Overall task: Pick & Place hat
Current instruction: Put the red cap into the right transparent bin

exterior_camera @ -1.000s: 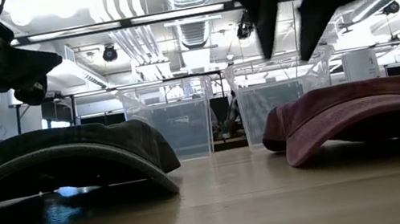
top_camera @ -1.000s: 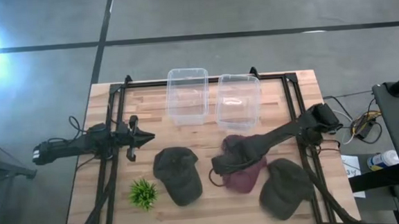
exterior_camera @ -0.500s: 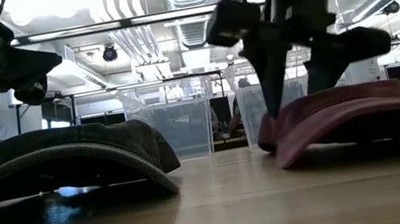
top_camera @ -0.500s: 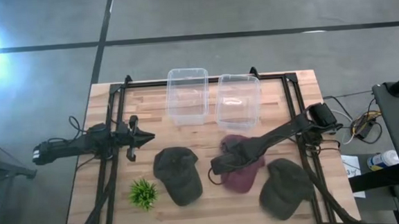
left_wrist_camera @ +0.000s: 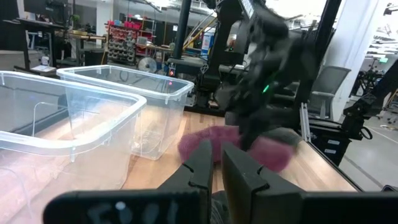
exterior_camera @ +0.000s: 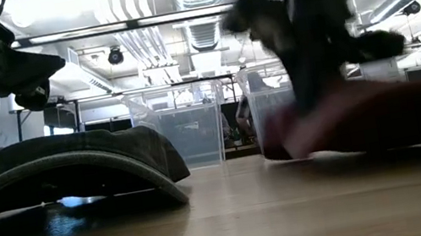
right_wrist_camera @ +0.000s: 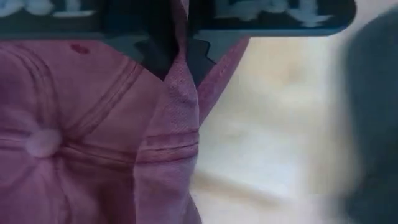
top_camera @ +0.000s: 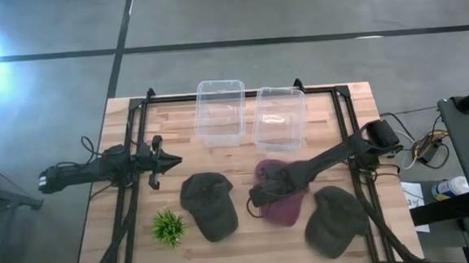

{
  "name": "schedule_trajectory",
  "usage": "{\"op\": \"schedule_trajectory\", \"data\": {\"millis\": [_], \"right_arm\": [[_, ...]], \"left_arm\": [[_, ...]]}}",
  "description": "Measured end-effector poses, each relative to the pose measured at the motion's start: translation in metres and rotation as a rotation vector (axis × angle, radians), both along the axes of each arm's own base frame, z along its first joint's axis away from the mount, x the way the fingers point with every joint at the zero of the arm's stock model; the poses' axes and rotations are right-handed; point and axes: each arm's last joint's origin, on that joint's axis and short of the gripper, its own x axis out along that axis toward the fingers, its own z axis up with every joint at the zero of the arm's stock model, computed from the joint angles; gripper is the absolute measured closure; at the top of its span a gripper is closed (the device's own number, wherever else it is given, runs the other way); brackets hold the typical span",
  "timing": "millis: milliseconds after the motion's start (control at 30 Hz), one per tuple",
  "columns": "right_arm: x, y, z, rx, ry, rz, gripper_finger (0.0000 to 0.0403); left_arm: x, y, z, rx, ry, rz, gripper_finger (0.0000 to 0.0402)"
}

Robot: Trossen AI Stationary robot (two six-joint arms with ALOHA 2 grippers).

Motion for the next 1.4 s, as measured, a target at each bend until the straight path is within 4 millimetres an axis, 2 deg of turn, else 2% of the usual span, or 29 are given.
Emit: {"op": "schedule_trajectory", "data": {"millis": [167, 233, 333, 400, 467, 567, 700, 867, 967, 1100, 1267, 1400], "right_arm": [[0.000, 0.015, 0.085, 0.000, -0.422, 0.152, 0.0393], [-0.009, 0.013, 0.119, -0.103, -0.570, 0.123, 0.0393], [-0.033, -0.001, 0.165, -0.356, -0.712, -0.019, 0.0393], [-0.051, -0.015, 0.186, -0.526, -0.757, -0.131, 0.0394], [-0.066, -0.030, 0.200, -0.663, -0.757, -0.221, 0.0394], [-0.080, -0.060, 0.212, -0.727, -0.742, -0.311, 0.0394], [-0.080, -0.102, 0.205, -0.663, -0.692, -0.312, 0.0394], [-0.066, -0.141, 0.171, -0.529, -0.598, -0.292, 0.0394], [-0.055, -0.159, 0.142, -0.475, -0.586, -0.279, 0.0394], [-0.048, -0.174, 0.105, -0.437, -0.700, -0.311, 0.0394], [-0.061, -0.183, 0.060, -0.423, -0.724, -0.462, 0.0394], [-0.070, -0.180, 0.057, -0.401, -0.786, -0.506, 0.0393]], "left_arm": [[0.000, 0.000, 0.000, 0.000, 0.001, 0.000, 0.0374], [0.000, 0.000, 0.000, -0.001, 0.003, 0.000, 0.0374], [0.000, 0.000, 0.000, 0.000, 0.004, 0.000, 0.0374], [0.000, 0.000, 0.000, 0.000, 0.006, 0.000, 0.0374], [0.000, 0.000, 0.000, -0.001, 0.006, 0.000, 0.0374], [0.000, 0.000, 0.000, -0.001, 0.006, 0.000, 0.0374], [0.001, 0.000, -0.001, -0.001, 0.007, 0.000, 0.0374], [0.001, 0.000, -0.001, -0.001, 0.008, 0.000, 0.0374], [0.001, 0.000, -0.001, -0.001, 0.008, 0.000, 0.0374], [0.001, 0.000, -0.001, -0.001, 0.008, 0.000, 0.0374], [0.001, 0.000, -0.001, -0.001, 0.008, 0.000, 0.0374], [0.001, 0.000, -0.001, -0.001, 0.008, 0.000, 0.0374]]}}
